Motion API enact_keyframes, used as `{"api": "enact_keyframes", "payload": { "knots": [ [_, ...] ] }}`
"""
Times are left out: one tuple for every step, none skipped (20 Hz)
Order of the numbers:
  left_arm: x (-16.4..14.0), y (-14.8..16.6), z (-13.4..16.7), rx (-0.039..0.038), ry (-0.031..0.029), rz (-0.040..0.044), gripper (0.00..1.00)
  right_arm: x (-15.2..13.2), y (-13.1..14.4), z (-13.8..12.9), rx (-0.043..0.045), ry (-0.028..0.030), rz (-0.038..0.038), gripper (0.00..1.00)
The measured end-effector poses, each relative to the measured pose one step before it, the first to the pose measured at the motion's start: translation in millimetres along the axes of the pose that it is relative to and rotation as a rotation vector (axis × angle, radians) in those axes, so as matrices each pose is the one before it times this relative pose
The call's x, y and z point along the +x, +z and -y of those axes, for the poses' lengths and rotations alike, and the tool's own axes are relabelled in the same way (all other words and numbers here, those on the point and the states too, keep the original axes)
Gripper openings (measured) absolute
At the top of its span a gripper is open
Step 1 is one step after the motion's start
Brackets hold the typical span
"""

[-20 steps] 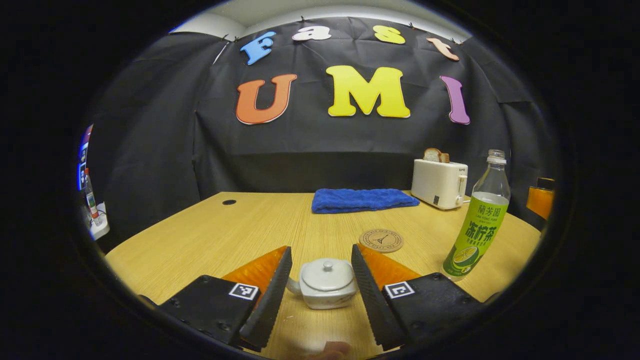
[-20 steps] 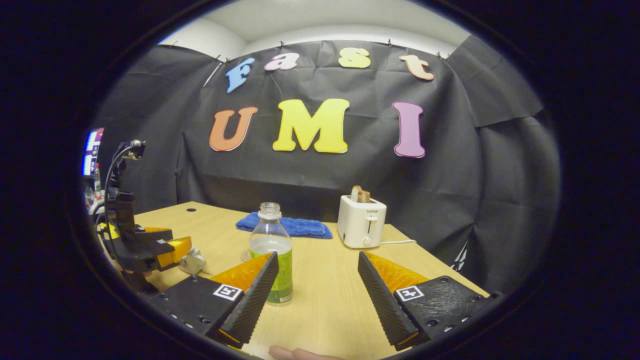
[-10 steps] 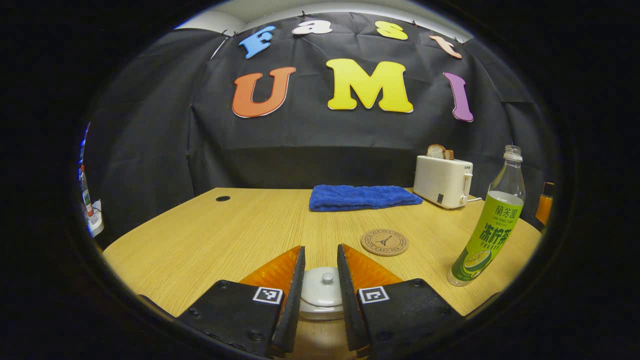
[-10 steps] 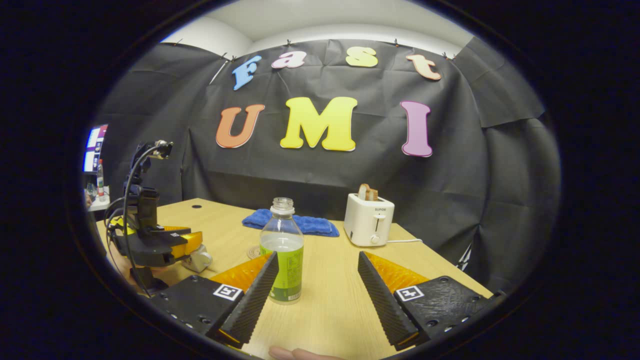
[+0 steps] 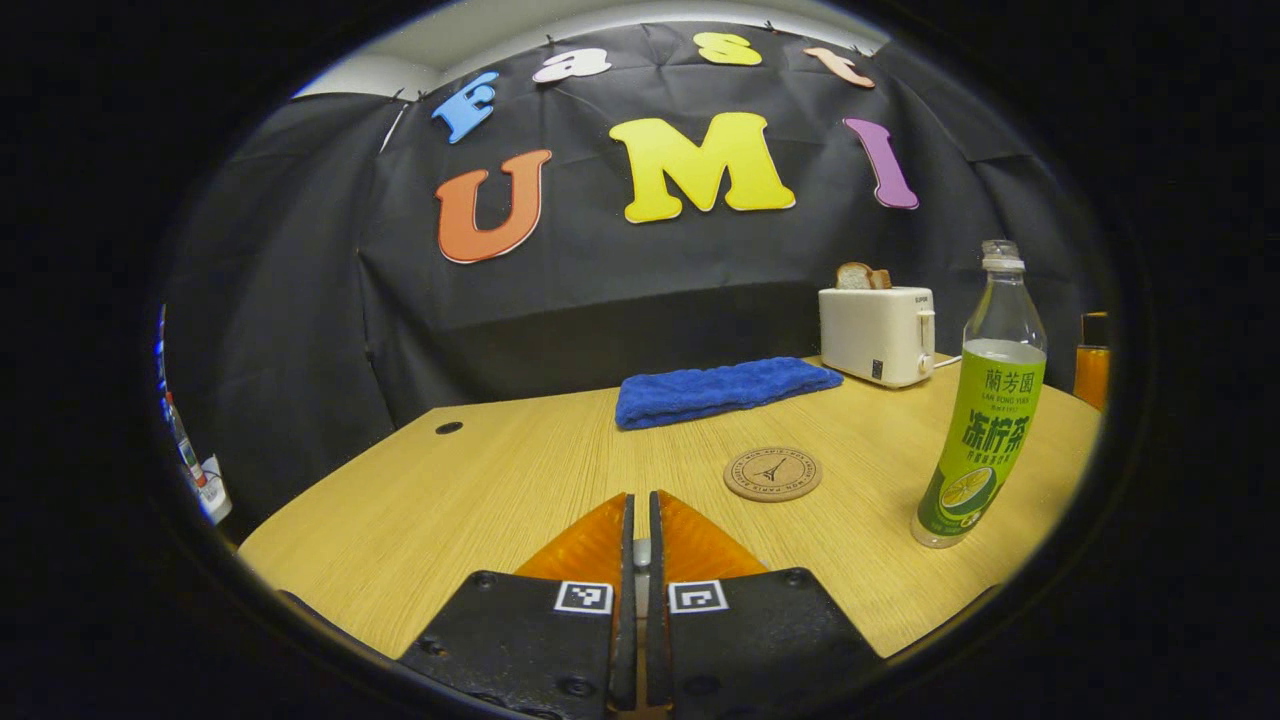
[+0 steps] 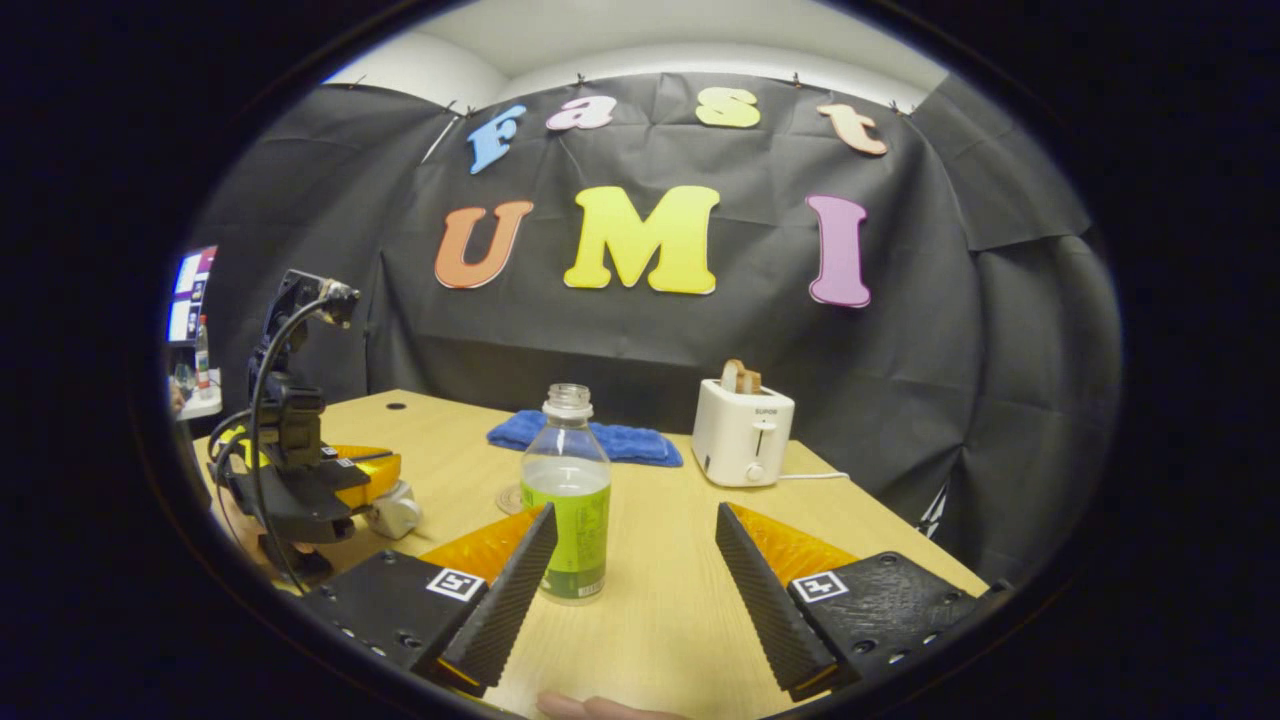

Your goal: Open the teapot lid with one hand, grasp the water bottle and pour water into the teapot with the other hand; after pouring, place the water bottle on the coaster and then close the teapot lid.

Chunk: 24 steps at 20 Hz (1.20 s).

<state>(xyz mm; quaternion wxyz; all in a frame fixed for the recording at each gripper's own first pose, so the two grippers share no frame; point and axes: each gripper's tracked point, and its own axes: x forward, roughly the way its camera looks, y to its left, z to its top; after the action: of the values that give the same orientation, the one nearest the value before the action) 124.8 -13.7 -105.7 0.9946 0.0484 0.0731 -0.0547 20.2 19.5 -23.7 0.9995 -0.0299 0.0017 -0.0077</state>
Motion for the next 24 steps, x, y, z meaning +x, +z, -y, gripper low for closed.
{"api": "enact_keyframes", "payload": {
  "knots": [
    [0.59, -0.35, 0.19, -0.00728, -0.00304, -0.00635, 0.06, 0.73, -0.78, -1.13, -0.00302, 0.00273, 0.00199, 0.96],
    [-1.53, 0.12, 0.55, -0.01153, -0.00616, -0.00351, 0.05, -0.29, -0.02, -1.70, -0.00282, 0.00358, 0.00118, 0.96],
    [-1.38, 1.60, 0.25, -0.01389, -0.00723, -0.00360, 0.05, 1.09, -1.70, -1.31, -0.00128, 0.00442, 0.00023, 0.98],
    [-2.19, 3.00, -0.63, -0.01115, -0.00343, 0.00345, 0.04, 0.36, -2.01, -4.16, 0.00944, 0.02231, -0.00755, 0.96],
    [-2.74, 4.98, 0.73, -0.00951, -0.00669, 0.01017, 0.04, 0.80, -3.89, -6.16, 0.02107, 0.03165, -0.01363, 0.95],
    [-3.98, 5.95, 0.95, -0.00909, -0.00959, 0.01422, 0.04, 1.50, -0.93, -1.46, 0.01593, 0.01188, -0.00780, 0.96],
    [-3.69, 7.44, -0.03, -0.00841, -0.00396, 0.01599, 0.04, 1.29, -0.53, 3.13, 0.00703, -0.00452, -0.00405, 0.98],
    [-4.00, 7.29, -1.23, -0.00738, -0.00431, 0.01495, 0.04, 1.97, -0.88, 2.76, 0.00284, -0.00663, -0.00318, 0.95],
    [-5.12, 6.56, -0.18, -0.01068, -0.00469, 0.00757, 0.04, 0.58, -1.51, 0.28, 0.00711, -0.00140, -0.00175, 0.95],
    [-5.36, 6.34, -2.49, -0.01464, 0.00370, 0.00946, 0.04, 2.28, -0.36, 0.44, 0.00919, -0.00107, -0.00088, 0.95],
    [-4.61, 4.13, -2.14, -0.00979, 0.00632, 0.00367, 0.04, 1.75, -1.06, 0.28, 0.00923, -0.00304, 0.00071, 0.95],
    [-4.61, 3.76, -0.99, -0.00520, 0.00203, 0.00414, 0.04, 1.48, -1.02, -1.19, 0.00818, 0.00026, -0.00094, 0.96],
    [-4.23, 2.93, -0.14, 0.00483, -0.00561, -0.00150, 0.04, 1.84, -0.59, -3.93, 0.00549, 0.00706, -0.00158, 0.95],
    [-3.71, -0.70, -0.29, 0.01069, -0.00138, -0.01038, 0.04, 1.47, 2.39, -3.91, 0.00759, 0.00905, 0.01193, 0.95],
    [-5.23, 3.14, -1.04, 0.00536, -0.00356, 0.00011, 0.04, 0.88, 0.82, -3.54, 0.00247, 0.01003, 0.01134, 0.95],
    [-6.28, 1.67, 1.58, -0.00505, -0.01669, 0.00068, 0.04, 1.34, 0.31, -5.06, -0.00147, 0.01163, 0.00905, 0.98],
    [-4.61, 5.43, 2.39, -0.00951, -0.01777, 0.00906, 0.04, 2.18, -2.85, -3.79, -0.00158, 0.01070, 0.00259, 0.96],
    [-4.74, 0.41, 1.60, -0.01225, -0.00979, -0.00179, 0.04, 3.65, -3.25, -3.12, -0.00105, 0.00609, -0.00636, 0.96],
    [-6.62, 0.27, -1.32, -0.01035, 0.00499, -0.01331, 0.04, 3.34, -3.05, -3.08, -0.00209, 0.00261, -0.00626, 0.98],
    [-6.66, 2.41, -2.27, -0.00409, 0.00733, -0.00101, 0.04, 3.55, -1.27, -1.50, -0.00198, -0.00118, 0.00518, 0.96],
    [-5.46, 1.23, -1.62, 0.00289, 0.00885, -0.00285, 0.04, 4.04, 0.46, -1.42, -0.00047, -0.00388, 0.00656, 0.98],
    [-6.03, 1.78, -3.08, 0.00448, 0.01051, 0.00206, 0.04, 4.79, -2.67, -2.24, 0.00183, 0.00227, -0.00158, 0.96],
    [-4.77, 1.19, -2.02, -0.00092, 0.00911, 0.00091, 0.04, 6.21, -4.96, -3.45, 0.00297, 0.00651, -0.01114, 0.96],
    [-6.03, -0.79, -0.16, -0.00655, -0.00211, -0.00829, 0.04, 5.58, -3.95, -2.89, 0.00122, 0.00244, -0.01285, 0.96]
  ]
}}
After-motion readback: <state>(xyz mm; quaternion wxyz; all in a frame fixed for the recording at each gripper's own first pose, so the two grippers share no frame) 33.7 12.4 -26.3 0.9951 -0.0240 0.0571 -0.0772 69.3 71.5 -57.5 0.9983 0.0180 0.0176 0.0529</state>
